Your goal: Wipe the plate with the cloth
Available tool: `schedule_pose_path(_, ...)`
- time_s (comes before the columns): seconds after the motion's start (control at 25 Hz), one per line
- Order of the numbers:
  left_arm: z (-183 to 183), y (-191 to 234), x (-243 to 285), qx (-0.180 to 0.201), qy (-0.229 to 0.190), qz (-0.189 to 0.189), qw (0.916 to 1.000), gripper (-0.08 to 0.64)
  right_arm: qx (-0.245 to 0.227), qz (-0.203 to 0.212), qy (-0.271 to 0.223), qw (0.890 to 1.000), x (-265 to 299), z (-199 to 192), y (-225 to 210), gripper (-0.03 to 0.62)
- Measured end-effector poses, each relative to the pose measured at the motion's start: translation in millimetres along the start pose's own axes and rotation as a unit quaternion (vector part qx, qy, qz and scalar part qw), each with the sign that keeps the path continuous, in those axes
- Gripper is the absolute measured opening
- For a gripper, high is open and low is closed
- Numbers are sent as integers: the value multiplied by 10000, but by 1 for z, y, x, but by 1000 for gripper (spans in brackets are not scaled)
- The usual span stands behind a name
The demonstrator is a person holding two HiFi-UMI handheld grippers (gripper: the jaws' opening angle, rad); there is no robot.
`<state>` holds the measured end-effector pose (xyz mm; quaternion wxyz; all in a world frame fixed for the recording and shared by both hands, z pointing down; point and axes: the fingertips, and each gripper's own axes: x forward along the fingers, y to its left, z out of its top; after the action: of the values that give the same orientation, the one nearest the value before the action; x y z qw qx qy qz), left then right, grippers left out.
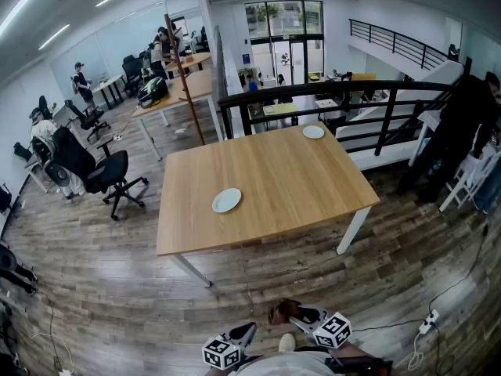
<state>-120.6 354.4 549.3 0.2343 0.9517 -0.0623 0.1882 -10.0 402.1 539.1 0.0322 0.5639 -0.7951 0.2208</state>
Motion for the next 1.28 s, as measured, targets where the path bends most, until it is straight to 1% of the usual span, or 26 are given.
schedule_pose_path(0.16,2,7,-11,9,-35,22,10000,14,215,15,-288,9994,6,9,7,123)
schedule_pose_path(0.24,1,10,-15,-6,-43,32,10000,14,254,-12,-346,9991,7,12,9,123)
schedule_pose_path(0.68,3,9,-13,-17,-116,6,9999,14,195,-157,-196,9995,5,8,5,123)
schedule_pose_path(1.28,15,23,-7,17,-114,74,9999,14,171,-93,-146,9997,24,16,-5,123)
